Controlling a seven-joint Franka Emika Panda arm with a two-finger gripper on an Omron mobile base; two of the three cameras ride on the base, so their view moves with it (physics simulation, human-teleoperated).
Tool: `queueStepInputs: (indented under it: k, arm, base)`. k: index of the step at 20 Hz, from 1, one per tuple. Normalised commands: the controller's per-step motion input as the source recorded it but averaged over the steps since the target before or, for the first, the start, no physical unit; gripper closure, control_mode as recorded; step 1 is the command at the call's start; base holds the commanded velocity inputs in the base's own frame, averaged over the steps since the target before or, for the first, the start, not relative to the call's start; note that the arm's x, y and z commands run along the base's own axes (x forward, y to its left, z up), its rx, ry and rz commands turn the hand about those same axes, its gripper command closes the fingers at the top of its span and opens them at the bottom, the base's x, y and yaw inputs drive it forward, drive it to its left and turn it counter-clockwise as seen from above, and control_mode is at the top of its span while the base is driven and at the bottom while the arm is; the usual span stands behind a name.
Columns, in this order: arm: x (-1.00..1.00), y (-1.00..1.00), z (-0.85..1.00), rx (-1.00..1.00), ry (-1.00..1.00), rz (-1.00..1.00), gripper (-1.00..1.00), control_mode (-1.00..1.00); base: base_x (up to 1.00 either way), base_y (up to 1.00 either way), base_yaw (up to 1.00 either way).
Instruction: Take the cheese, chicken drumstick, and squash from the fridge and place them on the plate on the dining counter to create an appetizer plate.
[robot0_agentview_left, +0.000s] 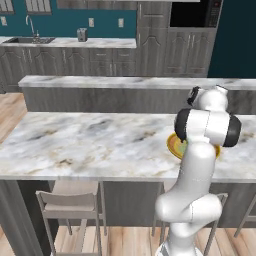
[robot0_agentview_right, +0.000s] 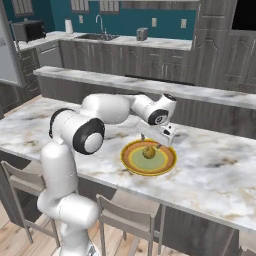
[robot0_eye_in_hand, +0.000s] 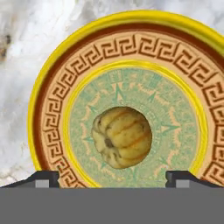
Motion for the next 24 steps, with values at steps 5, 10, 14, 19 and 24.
queueStepInputs:
  k: [5, 10, 14, 19, 24]
  arm:
    - [-0.85, 0.46, 0.51, -0.03, -0.20, 0.03, -1.00, -1.00]
    - [-0.97, 0.53, 0.60, -0.07, -0.20, 0.07, -1.00, -1.00]
    - [-0.93, 0.46, 0.67, -0.06, -0.23, 0.06, -1.00, -1.00]
    - [-0.81, 0.23, 0.94, -0.03, -0.26, 0.05, -1.00, -1.00]
    - [-0.53, 0.21, 0.98, -0.05, -0.12, 0.05, -1.00, -1.00]
  base:
    - [0.00, 0.00, 0.00]
    - [0.00, 0.00, 0.00]
    - [0.00, 0.00, 0.00]
    - [0.00, 0.00, 0.00]
    - [0.00, 0.00, 0.00]
